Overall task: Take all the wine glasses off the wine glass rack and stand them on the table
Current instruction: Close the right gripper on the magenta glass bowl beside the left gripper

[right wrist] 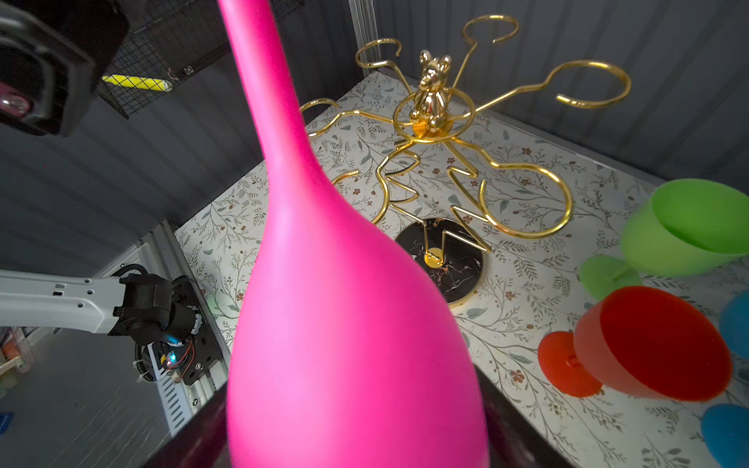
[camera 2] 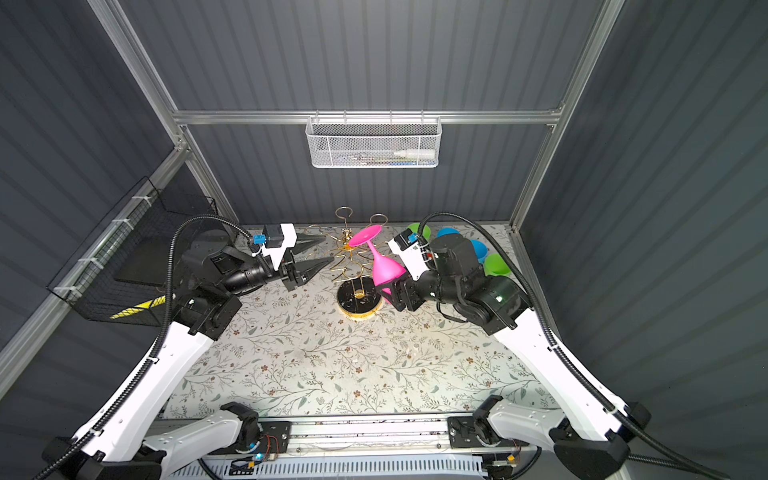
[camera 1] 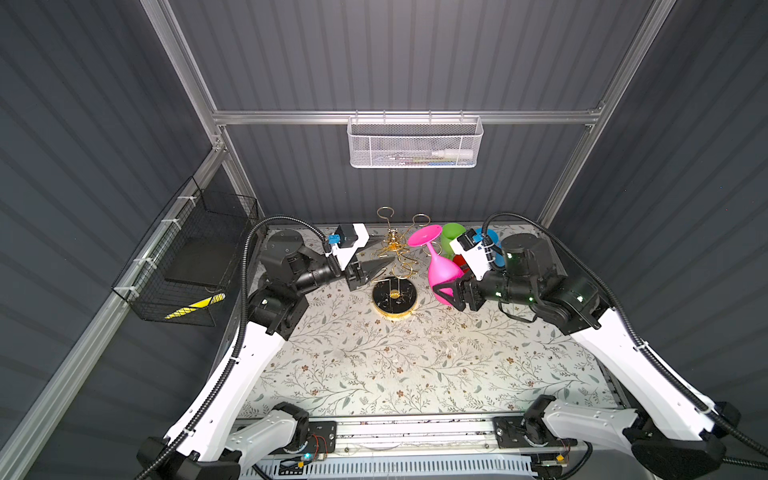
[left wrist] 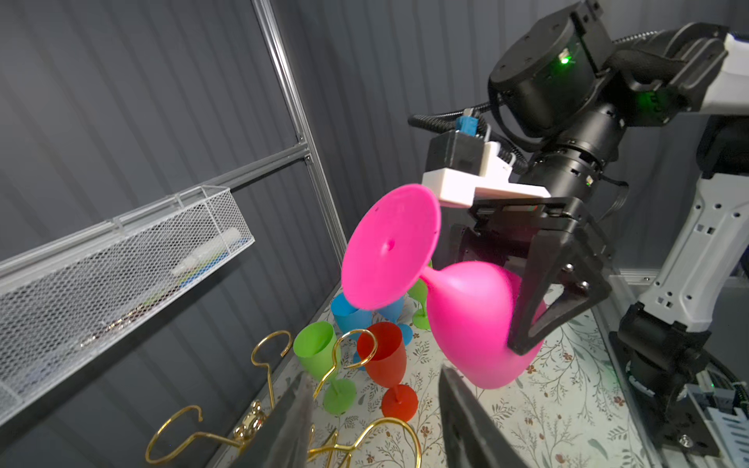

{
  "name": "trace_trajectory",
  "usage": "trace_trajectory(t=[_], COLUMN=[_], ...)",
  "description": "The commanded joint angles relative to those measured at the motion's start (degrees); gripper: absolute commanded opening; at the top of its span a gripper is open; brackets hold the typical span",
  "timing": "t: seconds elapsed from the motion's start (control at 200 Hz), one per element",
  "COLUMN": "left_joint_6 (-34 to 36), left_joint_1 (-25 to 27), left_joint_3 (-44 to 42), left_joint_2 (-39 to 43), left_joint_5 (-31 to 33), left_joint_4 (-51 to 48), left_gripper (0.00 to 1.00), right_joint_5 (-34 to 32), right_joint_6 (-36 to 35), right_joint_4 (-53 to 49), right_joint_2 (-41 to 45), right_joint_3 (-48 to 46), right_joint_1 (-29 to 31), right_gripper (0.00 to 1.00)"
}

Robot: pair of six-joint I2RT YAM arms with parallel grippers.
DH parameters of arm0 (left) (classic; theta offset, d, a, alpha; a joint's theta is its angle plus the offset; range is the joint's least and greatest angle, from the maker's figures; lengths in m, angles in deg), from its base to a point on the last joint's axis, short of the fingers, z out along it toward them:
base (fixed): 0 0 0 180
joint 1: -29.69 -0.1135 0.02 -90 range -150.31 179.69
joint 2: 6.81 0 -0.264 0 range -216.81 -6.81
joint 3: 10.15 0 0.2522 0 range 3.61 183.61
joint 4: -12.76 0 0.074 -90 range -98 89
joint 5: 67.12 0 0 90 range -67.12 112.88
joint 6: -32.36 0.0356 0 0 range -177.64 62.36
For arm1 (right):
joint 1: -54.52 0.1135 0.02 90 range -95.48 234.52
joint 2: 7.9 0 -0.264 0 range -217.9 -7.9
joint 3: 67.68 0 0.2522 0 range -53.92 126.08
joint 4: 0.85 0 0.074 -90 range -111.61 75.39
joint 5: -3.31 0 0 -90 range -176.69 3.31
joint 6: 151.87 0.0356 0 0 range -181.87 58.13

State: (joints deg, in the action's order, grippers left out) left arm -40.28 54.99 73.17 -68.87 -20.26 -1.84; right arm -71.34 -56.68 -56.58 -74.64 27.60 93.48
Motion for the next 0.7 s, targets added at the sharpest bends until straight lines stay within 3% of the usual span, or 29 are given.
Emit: trace_trajectory(t=[0.0, 0.555, 0.695], left_joint_6=[7.4, 8.0, 7.7], left_joint_1=[1.3, 2.3, 2.4], left_joint_3=[-0.2, -0.8, -0.6], left_joint_2=[-0.4, -2.3, -2.7], left_joint_5=[0.3, 1.8, 1.7], left_joint_4=[0.6, 1.8, 2.1], left_gripper=[0.52, 0.49, 0.42], right_joint_5=[0.0, 2.0, 2.0], right_joint_6=[1.9, 4.9, 5.5], right_joint_4=[-1.7, 1.9, 2.0], right_joint_2=[-1.0, -4.9, -5.4], right_joint_3=[2.0, 2.8, 2.7], right_joint_1=[0.7, 5.4, 6.3], right_gripper=[0.51, 0.48, 0.49])
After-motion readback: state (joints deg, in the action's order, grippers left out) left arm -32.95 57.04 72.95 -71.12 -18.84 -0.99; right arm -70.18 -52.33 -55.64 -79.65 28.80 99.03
